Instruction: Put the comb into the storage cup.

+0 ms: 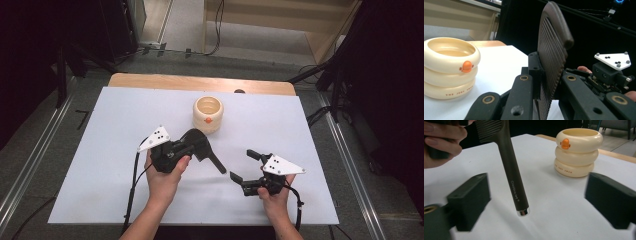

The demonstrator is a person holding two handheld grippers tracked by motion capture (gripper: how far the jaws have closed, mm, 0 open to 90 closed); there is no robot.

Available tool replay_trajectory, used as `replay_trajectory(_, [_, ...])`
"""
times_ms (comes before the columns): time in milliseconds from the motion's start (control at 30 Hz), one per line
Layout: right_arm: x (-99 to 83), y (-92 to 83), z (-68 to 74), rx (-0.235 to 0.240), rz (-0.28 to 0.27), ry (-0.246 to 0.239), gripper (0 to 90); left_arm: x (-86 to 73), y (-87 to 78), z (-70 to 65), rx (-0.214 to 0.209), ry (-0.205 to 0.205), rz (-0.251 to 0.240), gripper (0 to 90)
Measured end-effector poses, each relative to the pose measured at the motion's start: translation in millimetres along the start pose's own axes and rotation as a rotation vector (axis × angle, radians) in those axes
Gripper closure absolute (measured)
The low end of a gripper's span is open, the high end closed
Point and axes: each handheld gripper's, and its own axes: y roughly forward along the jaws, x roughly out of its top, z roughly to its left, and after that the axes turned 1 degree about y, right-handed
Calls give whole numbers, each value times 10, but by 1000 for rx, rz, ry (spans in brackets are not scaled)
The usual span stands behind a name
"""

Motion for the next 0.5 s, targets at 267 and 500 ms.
replay_trajectory(267, [-36,-123,-72,-46,-19,6,0,56,-22,30,6,12,-6,844])
replay_trajectory(500, [-87,-237,-144,-102,-9,5,0,107,-36,55,15,28,-4,845])
